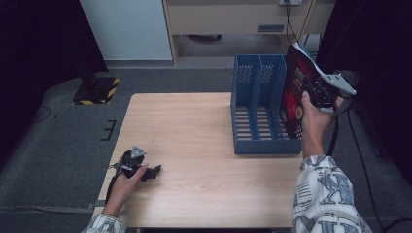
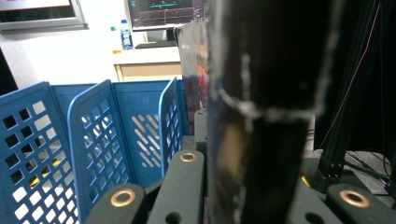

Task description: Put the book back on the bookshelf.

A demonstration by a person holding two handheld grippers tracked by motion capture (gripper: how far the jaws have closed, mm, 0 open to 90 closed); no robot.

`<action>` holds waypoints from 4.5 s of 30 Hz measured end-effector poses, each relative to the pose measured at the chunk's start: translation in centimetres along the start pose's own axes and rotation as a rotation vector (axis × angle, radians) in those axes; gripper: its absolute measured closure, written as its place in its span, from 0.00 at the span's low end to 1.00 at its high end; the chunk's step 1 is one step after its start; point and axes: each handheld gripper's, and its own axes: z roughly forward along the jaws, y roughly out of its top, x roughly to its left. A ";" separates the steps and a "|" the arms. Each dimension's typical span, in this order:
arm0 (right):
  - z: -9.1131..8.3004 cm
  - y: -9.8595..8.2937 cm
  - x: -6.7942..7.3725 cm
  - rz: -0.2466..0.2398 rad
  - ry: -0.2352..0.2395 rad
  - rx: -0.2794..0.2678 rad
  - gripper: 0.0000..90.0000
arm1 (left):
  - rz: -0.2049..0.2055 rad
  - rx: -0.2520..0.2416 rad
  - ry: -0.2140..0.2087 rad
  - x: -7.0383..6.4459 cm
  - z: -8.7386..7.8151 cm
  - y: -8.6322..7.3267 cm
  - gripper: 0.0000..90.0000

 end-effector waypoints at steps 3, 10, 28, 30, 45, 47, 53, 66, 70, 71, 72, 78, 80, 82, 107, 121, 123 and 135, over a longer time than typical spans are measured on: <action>0.2 -0.4 0.2 -0.008 0.001 0.007 0.97 | 0.000 0.000 -0.001 0.0 0.0 0.0 0.00; 0.5 -1.0 0.8 -0.017 0.007 0.016 0.97 | 0.000 -0.001 -0.001 0.0 0.0 0.0 0.00; 0.9 -1.9 0.9 -0.027 0.005 0.036 0.97 | 0.002 -0.001 -0.003 0.0 0.1 0.1 0.00; 0.9 -2.0 1.0 -0.024 0.004 0.033 0.97 | 0.002 -0.001 -0.003 0.0 0.1 0.1 0.00; 1.2 -2.5 1.0 -0.024 0.001 0.042 0.97 | 0.002 -0.001 -0.003 0.0 0.1 0.1 0.00; 1.2 -2.6 1.1 -0.026 -0.001 0.039 0.97 | 0.002 -0.001 -0.003 0.0 0.1 0.1 0.00; 1.3 -2.9 1.1 -0.026 -0.003 0.032 0.97 | 0.003 -0.001 -0.003 0.0 0.1 0.1 0.00; 1.3 -3.3 1.6 -0.049 0.015 0.044 0.96 | 0.003 -0.001 -0.003 0.0 0.1 0.1 0.00; 1.1 -3.4 1.5 -0.057 0.024 0.048 0.96 | 0.003 -0.001 -0.003 0.0 0.1 0.1 0.00; 1.1 -3.4 1.5 -0.064 0.027 0.051 0.96 | 0.003 -0.001 -0.003 0.0 0.1 0.1 0.00; 1.1 -3.4 1.5 -0.064 0.031 0.053 0.96 | 0.003 -0.001 -0.003 0.0 0.1 0.1 0.00; 1.2 -3.5 1.6 -0.062 0.048 0.062 0.93 | 0.003 -0.001 -0.003 0.0 0.1 0.1 0.00; 1.2 -3.5 1.7 -0.060 0.055 0.059 0.95 | 0.003 -0.001 -0.003 0.0 0.1 0.1 0.00; 1.2 -3.5 1.7 -0.075 0.049 0.061 0.96 | 0.002 -0.001 -0.003 0.0 0.1 0.1 0.00; 2.2 -3.7 2.4 -0.157 -0.018 0.035 0.96 | 0.003 0.000 -0.002 0.0 0.1 0.1 0.00; 1.6 -4.0 2.8 -0.110 0.027 0.070 0.62 | 0.002 -0.001 -0.002 0.0 0.1 0.1 0.00; 1.3 -4.0 2.9 -0.109 0.023 0.065 0.55 | 0.003 -0.001 -0.002 0.0 0.1 0.1 0.00; -0.6 -3.8 3.0 -0.076 0.050 0.101 0.25 | 0.002 -0.001 -0.001 0.0 0.1 0.1 0.00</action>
